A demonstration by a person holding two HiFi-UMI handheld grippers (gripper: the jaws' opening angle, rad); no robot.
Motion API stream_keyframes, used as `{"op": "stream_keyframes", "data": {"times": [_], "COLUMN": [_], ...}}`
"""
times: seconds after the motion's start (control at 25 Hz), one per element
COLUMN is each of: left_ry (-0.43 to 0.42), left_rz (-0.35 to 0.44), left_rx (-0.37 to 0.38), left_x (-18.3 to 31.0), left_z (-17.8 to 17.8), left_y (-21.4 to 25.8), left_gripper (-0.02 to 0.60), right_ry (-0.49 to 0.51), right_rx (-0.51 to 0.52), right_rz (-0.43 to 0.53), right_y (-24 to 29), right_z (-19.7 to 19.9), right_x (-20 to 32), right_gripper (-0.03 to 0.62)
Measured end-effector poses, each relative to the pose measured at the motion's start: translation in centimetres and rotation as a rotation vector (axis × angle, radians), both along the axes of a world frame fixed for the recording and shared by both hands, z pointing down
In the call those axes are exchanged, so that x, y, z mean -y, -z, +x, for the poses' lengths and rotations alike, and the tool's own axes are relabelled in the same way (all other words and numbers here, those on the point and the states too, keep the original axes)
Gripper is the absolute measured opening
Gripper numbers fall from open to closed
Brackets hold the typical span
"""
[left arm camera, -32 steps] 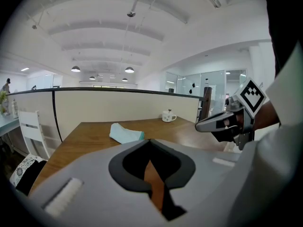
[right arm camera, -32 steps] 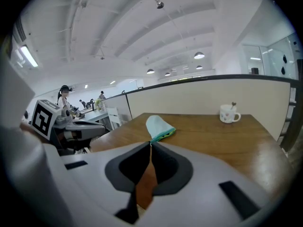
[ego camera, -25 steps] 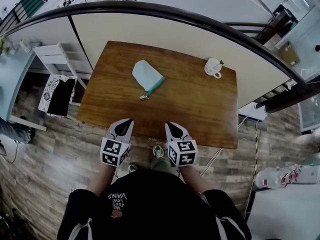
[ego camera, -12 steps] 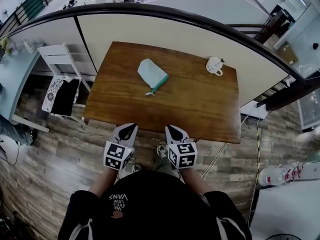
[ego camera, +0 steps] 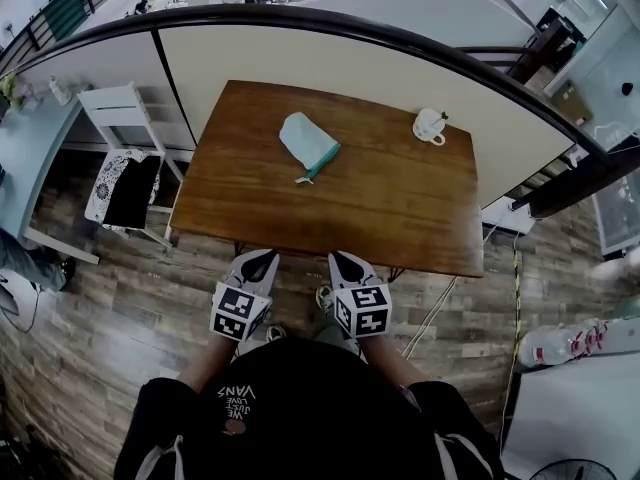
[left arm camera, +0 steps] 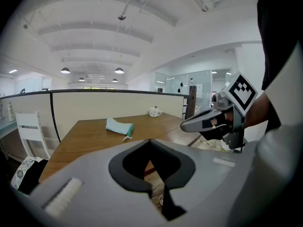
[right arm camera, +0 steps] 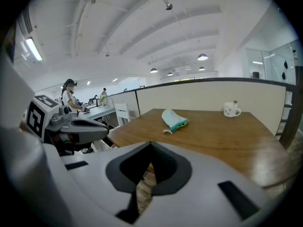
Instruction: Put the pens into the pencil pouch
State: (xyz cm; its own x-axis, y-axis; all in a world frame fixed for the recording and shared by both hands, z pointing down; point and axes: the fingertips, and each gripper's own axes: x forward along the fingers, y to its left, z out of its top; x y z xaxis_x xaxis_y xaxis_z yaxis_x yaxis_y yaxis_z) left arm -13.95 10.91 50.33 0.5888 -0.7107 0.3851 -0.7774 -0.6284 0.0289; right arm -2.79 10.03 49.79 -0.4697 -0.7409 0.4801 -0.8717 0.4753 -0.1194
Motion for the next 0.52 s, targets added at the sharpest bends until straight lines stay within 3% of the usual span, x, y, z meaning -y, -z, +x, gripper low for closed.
{"op": "stream_keyframes", "data": {"times": [0.52], "left_ry": [0.002], "left_rz": [-0.005], "left_rx": [-0.009], "left_x": [-0.77], "left_z": [0.03], "left_y": [-0.37], "left_gripper": [0.012], "right_ry": [-0.001], "right_rx": [-0.01], "right_rz": [-0.008], "right_y": [-0.45], "right_z": [0.04], "right_x": [-0.96], "right_gripper": [0.012]}}
